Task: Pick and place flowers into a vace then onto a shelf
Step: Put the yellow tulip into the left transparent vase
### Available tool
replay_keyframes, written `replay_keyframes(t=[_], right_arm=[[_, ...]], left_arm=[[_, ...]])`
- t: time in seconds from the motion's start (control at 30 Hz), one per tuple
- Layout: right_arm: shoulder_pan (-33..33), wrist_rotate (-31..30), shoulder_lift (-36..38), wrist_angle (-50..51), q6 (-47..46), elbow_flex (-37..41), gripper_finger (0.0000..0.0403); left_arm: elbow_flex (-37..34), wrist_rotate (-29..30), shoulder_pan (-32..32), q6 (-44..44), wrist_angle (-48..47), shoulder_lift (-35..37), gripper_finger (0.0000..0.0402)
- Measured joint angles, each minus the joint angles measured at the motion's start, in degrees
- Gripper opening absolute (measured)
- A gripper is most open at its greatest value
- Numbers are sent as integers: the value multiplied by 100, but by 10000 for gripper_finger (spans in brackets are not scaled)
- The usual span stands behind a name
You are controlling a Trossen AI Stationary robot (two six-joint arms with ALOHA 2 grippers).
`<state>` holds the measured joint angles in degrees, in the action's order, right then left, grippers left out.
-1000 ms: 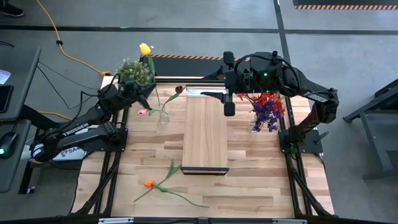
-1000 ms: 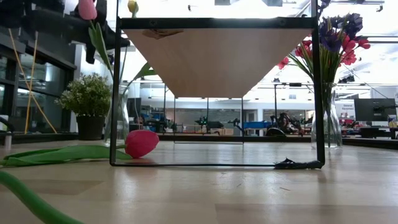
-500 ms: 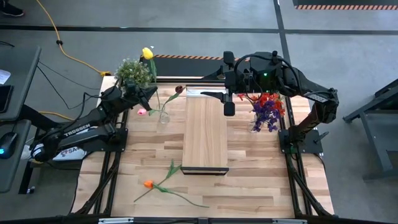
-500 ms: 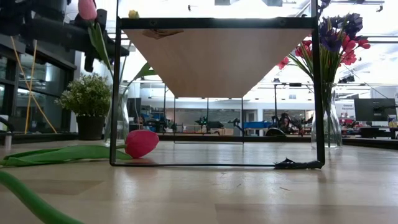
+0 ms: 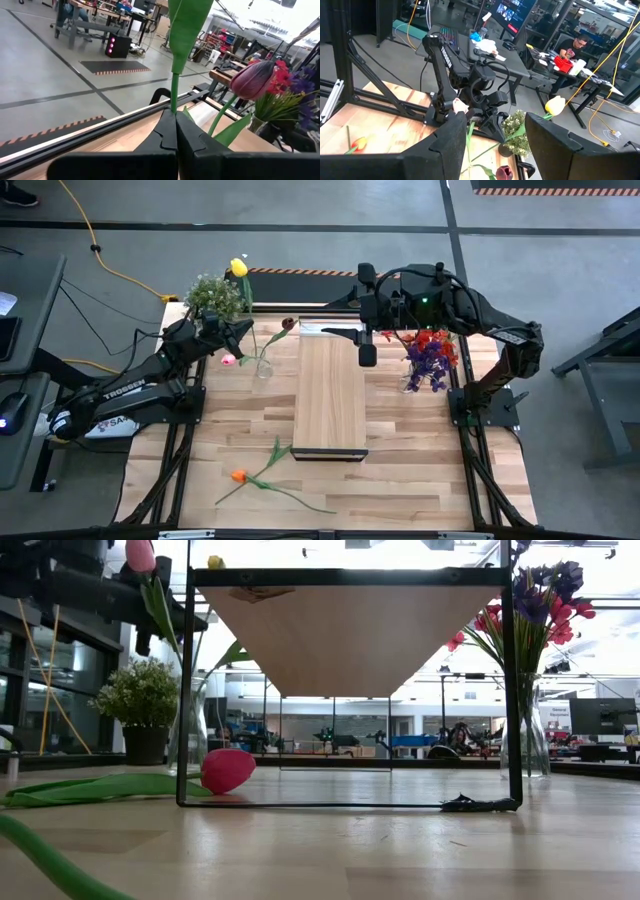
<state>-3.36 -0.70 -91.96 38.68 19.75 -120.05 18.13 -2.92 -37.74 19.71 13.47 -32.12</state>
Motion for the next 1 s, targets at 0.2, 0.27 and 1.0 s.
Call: replay_keyframes(t=[0.2, 0.27, 1.0], right_arm=[[0, 0, -169, 0, 16, 0, 193], [0, 1, -219, 0, 26, 0, 193], [0, -82, -269, 0, -67, 0, 193]], left_arm=[[0, -2, 2, -144, -4, 0, 22], [0, -4, 2, -183, -3, -2, 22], [-754, -279, 1, -332, 964, 3, 22]])
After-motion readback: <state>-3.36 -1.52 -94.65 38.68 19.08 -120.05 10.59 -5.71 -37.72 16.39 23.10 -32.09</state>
